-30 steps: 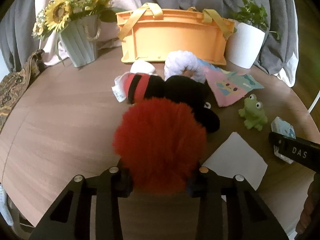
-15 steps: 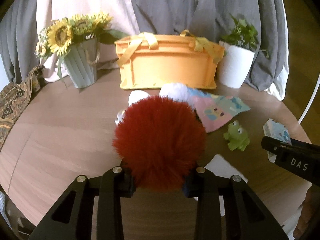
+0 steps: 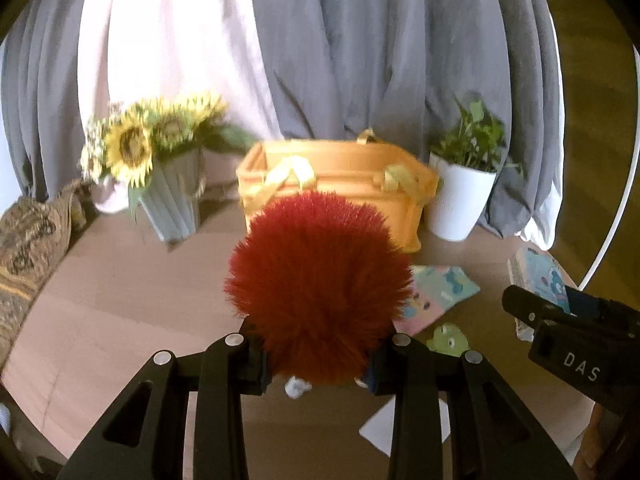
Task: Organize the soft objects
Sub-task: 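Carry the red pompom and blue tissue pack over the orange crate with both tools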
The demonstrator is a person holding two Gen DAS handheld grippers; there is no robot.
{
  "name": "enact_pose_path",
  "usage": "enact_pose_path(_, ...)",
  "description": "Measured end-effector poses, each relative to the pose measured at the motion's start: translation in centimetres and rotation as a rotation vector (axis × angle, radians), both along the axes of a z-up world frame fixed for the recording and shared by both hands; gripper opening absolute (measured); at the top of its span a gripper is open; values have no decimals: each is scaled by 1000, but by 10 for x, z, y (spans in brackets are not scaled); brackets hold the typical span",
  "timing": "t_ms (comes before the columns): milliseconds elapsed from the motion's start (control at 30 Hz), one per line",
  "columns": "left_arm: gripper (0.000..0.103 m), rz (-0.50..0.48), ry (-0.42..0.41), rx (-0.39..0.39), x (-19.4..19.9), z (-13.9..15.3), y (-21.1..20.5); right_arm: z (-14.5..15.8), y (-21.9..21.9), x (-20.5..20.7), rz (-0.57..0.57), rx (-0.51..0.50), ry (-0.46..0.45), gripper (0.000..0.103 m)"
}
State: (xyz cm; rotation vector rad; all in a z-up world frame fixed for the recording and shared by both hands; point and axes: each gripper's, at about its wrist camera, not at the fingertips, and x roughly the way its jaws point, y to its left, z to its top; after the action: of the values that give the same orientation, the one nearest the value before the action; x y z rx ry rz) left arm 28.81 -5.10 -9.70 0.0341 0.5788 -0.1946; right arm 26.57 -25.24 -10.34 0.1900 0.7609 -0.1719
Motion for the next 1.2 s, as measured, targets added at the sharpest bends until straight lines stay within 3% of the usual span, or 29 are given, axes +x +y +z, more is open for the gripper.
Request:
enact_pose_path(200, 34, -9, -55, -11, 9, 28, 2, 32, 8, 6, 20, -26, -108, 66)
enact_pose_path(700, 34, -17, -181, -14, 47, 75, 1, 74, 18, 43, 64, -53, -253, 66)
enact_pose_path(1200, 34, -19, -226, 5, 125, 93, -2, 102, 23, 112, 95, -91, -359, 66)
